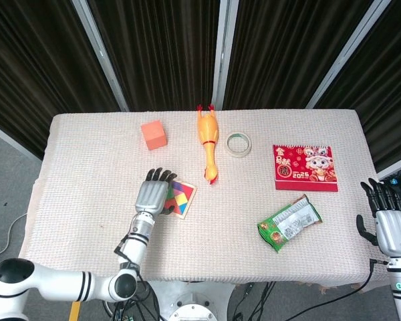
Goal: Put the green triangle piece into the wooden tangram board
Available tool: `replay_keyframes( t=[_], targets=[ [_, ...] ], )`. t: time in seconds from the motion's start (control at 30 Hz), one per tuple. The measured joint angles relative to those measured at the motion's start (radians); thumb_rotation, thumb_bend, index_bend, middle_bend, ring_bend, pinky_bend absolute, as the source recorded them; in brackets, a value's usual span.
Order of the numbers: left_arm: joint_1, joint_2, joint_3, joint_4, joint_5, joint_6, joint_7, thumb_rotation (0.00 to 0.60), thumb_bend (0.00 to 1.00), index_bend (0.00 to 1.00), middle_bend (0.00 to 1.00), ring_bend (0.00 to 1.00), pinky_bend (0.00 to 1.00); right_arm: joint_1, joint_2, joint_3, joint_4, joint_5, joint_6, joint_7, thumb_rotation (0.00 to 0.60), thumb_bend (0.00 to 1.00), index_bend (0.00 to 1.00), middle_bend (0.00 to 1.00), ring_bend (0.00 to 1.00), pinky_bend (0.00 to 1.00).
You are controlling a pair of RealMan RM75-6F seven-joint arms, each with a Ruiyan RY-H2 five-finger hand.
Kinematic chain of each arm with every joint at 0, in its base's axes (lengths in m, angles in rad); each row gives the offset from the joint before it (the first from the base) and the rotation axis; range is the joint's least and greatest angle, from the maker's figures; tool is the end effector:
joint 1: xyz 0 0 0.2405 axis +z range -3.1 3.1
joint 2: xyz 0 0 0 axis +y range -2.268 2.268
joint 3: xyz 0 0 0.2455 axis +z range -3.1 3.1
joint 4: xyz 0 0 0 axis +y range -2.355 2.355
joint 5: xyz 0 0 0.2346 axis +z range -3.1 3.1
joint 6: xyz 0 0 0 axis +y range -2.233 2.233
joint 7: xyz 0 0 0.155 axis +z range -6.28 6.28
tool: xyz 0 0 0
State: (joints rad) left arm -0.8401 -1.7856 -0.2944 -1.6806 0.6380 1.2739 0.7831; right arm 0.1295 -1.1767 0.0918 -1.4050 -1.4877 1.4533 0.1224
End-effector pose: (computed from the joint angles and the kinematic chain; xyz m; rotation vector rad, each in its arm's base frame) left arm -0.0554 0.3150 -0.0779 -1.6642 -1.1455 -0.8451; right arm -0.3402 -0.2212 0.1413 1.3742 -0.8539 0.9238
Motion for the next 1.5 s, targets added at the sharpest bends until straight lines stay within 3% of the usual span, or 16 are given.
replay_keyframes(
  t=[0.33, 0.77, 1.5],
  targets=[
    [0.028, 0.019, 0.038, 0.126, 0.133, -0.108, -0.170, 0.600, 0.21, 0.16, 0.10, 0.00, 0.03, 0.006, 0.000, -0.003, -0.019, 0.018, -0.030, -0.038, 0.600, 0.44, 0.00, 0.00, 0.00, 0.00],
    [0.021, -0.029, 0.040, 0.262, 0.146, -0.170, -0.220, 0.600, 0.21, 0.16, 0.10, 0.00, 0.03, 0.015, -0.010, -0.004, -0.013, 0.028, -0.053, -0.041, 0.600, 0.44, 0.00, 0.00, 0.00, 0.00],
    [0.024, -0.033, 0.006, 0.236, 0.146, -0.142, -0.214, 0.600, 0.21, 0.16, 0.10, 0.00, 0.03, 0.012, -0.007, -0.004, -0.014, 0.026, -0.045, -0.041, 0.600, 0.44, 0.00, 0.00, 0.00, 0.00]
  ],
)
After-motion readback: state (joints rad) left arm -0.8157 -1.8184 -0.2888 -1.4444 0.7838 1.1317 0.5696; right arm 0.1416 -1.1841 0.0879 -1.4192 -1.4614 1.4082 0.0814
